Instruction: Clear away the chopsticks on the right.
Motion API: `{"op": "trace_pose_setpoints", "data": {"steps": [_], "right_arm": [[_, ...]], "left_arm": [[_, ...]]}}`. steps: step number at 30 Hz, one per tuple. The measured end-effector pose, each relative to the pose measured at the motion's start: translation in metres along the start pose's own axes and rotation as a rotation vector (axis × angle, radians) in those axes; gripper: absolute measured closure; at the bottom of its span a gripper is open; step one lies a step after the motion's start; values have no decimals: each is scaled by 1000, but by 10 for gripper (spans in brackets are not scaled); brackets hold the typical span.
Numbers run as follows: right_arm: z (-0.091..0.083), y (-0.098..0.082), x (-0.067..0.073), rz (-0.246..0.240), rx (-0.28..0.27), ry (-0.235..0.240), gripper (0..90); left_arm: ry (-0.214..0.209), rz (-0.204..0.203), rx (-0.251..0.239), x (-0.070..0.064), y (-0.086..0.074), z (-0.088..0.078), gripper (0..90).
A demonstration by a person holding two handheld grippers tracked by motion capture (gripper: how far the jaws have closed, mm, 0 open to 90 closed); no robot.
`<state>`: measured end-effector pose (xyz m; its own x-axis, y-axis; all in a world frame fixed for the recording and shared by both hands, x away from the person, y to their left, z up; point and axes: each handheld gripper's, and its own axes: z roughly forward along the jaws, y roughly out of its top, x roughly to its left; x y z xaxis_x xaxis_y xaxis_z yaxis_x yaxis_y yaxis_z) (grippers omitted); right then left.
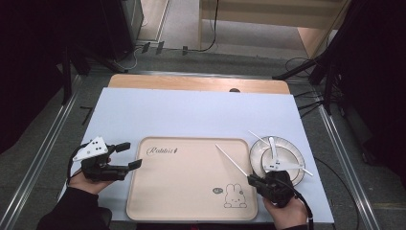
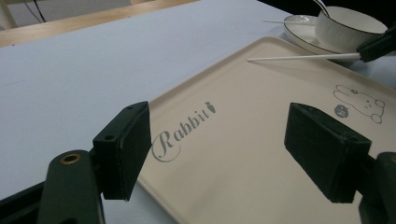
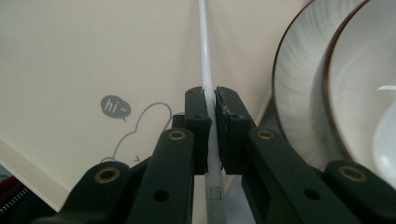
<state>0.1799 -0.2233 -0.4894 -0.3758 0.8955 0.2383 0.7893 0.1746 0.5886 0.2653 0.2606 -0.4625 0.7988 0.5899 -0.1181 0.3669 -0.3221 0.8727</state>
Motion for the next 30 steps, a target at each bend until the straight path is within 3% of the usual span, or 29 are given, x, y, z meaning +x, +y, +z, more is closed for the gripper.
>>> {"op": "trace_pose_setpoints", "data": {"steps": [1, 3, 7, 12, 18, 24, 30], "right_arm": [[3, -3, 2, 20, 1, 4, 849], [9, -7, 4, 14, -2, 15, 848], [19, -9, 12, -6, -12, -28, 848], [33, -14, 15, 24, 14, 9, 846], [43, -16, 24, -13, 11, -7, 842], [45, -15, 25, -25, -4, 10, 832], [46, -13, 25, -57, 1, 40, 720]], "left_arm": [[2, -1, 0, 0, 0, 0, 230], [1, -1, 0, 0, 0, 0, 230], [2, 4, 1, -1, 0, 1, 231], [1, 4, 4, -1, 0, 1, 230], [-8, 5, 7, -1, 0, 1, 230], [-7, 5, 7, -1, 0, 1, 230], [-7, 6, 9, -1, 0, 1, 230]]}}
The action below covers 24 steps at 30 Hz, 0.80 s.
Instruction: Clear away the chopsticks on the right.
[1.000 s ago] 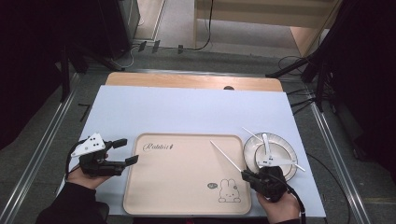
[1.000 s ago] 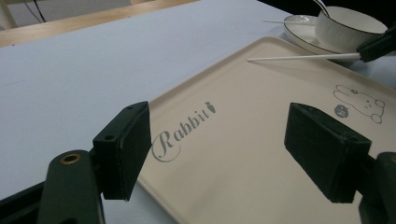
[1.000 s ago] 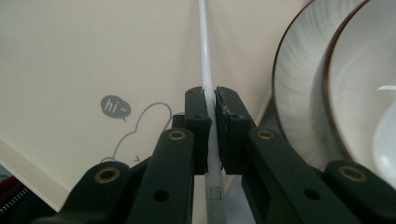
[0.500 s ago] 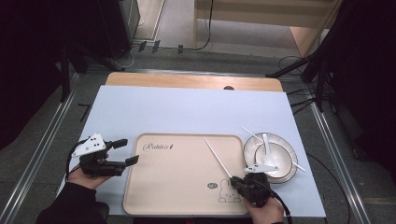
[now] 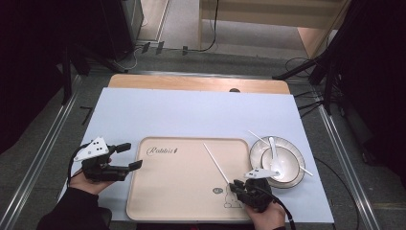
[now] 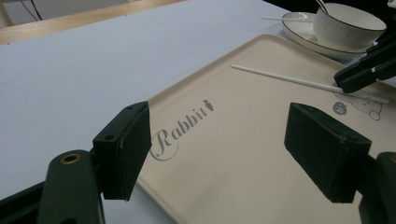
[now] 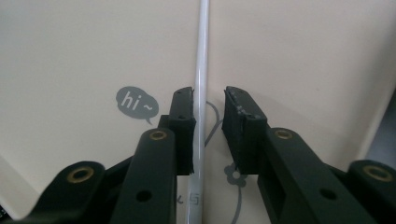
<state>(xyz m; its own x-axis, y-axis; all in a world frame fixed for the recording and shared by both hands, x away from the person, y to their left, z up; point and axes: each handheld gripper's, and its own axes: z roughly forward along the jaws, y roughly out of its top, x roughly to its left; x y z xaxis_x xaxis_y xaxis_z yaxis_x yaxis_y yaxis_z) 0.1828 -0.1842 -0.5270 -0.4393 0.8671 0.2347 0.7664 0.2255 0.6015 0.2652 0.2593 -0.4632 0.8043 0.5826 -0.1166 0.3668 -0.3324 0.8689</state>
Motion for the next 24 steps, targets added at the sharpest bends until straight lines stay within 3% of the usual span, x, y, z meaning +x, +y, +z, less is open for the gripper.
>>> {"op": "trace_pose_setpoints", "data": {"steps": [3, 8, 11, 15, 17, 20, 24], "right_arm": [[-6, 5, -2, -7, -20, 11, 660], [-21, 17, -12, -35, -96, 92, 477], [-26, 23, -15, -53, -90, 140, 369], [-36, 29, -16, -70, -107, 157, 340], [-49, 34, -20, -111, -133, 123, 332], [-61, 37, -32, -130, -161, 125, 334], [-75, 40, -51, -106, -201, 136, 323]], "left_arm": [[-1, 1, 2, 0, 0, 0, 230], [-1, 1, 2, 0, 0, 0, 230], [-3, 2, 0, 0, 0, 0, 230], [-3, 1, -1, 0, 0, -1, 230], [-3, -3, -2, 0, -1, 0, 230], [-4, -5, 0, 0, -1, 0, 230], [-2, -5, 0, 0, -1, 0, 230]]}}
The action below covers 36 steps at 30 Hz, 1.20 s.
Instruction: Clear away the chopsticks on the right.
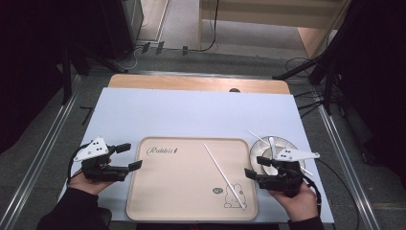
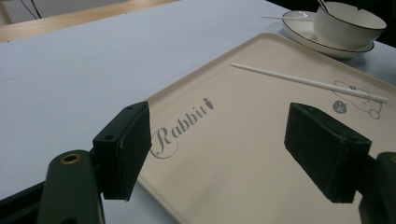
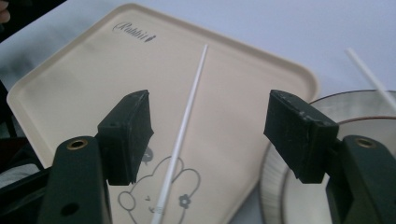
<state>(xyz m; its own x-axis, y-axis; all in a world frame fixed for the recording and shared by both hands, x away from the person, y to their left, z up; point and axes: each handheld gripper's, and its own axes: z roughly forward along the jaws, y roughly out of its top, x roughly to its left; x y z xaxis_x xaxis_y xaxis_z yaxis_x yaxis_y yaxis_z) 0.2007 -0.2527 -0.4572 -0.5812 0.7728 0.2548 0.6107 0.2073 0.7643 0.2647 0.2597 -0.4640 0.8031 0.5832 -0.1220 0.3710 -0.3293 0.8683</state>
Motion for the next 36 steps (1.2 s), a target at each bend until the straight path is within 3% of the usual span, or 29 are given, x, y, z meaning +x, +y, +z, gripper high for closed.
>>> {"op": "trace_pose_setpoints", "data": {"steps": [10, 14, 20, 26, 30, 36], "right_arm": [[-28, 4, -38, -15, -74, -12, 277], [-33, 2, -51, -80, -87, 3, 225], [-43, 0, -72, -44, -97, -37, 227], [-54, -7, -93, -56, -133, -73, 228], [-58, -11, -101, -63, -123, -73, 222], [-62, -19, -118, 1, -106, -79, 215]], "left_arm": [[6, 2, 7, 0, -1, 0, 230], [5, -2, 6, -1, -1, -1, 230], [10, -1, 5, -1, -2, -3, 230], [16, -10, 3, -1, -3, -4, 230], [18, -10, 5, -1, -3, -5, 230], [19, -9, 6, -1, -3, -6, 230]]}}
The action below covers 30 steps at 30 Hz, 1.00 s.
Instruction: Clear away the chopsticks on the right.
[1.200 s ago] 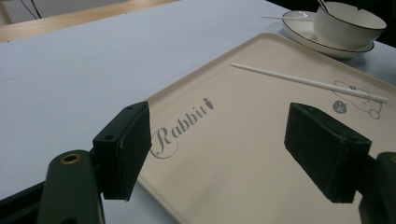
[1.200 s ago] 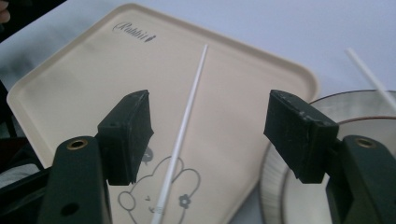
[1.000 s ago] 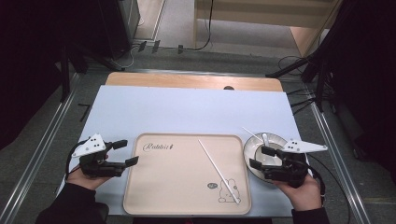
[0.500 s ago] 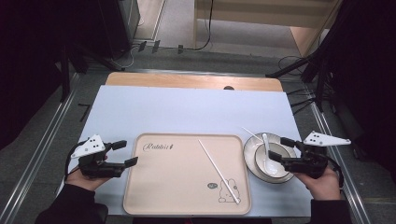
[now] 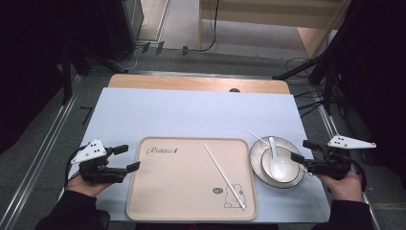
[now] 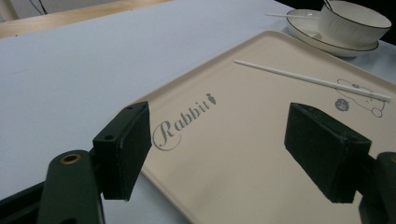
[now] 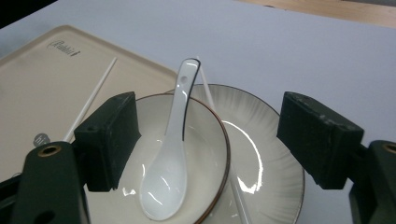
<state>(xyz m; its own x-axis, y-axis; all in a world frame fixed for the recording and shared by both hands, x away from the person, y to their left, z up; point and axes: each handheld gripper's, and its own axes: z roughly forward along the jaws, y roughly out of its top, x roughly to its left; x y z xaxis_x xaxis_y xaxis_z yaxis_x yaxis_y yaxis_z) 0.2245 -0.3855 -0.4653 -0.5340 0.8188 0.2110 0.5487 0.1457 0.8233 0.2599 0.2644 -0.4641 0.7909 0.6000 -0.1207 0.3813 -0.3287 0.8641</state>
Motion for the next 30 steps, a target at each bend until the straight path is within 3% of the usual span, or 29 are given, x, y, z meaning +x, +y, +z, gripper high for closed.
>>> {"op": "trace_pose_setpoints", "data": {"steps": [6, 9, 14, 18, 24, 30], "right_arm": [[-7, -8, -9, 24, -7, -11, 231], [-10, -13, -12, -3, 21, -47, 256], [-10, -23, -20, 1, 62, -58, 319], [-11, -27, -25, 15, 90, -46, 454], [-4, -32, -25, 17, 147, -34, 572], [5, -36, -27, 53, 214, -13, 677]], "left_arm": [[-2, 0, 1, 0, 0, 0, 230], [-1, 0, 0, 0, 0, 0, 230], [-2, 1, 0, 0, 0, 0, 230], [-2, 1, -1, 0, 0, 0, 230], [-4, 2, 1, 0, 0, 0, 230], [-1, 2, 1, 0, 0, 0, 230]]}}
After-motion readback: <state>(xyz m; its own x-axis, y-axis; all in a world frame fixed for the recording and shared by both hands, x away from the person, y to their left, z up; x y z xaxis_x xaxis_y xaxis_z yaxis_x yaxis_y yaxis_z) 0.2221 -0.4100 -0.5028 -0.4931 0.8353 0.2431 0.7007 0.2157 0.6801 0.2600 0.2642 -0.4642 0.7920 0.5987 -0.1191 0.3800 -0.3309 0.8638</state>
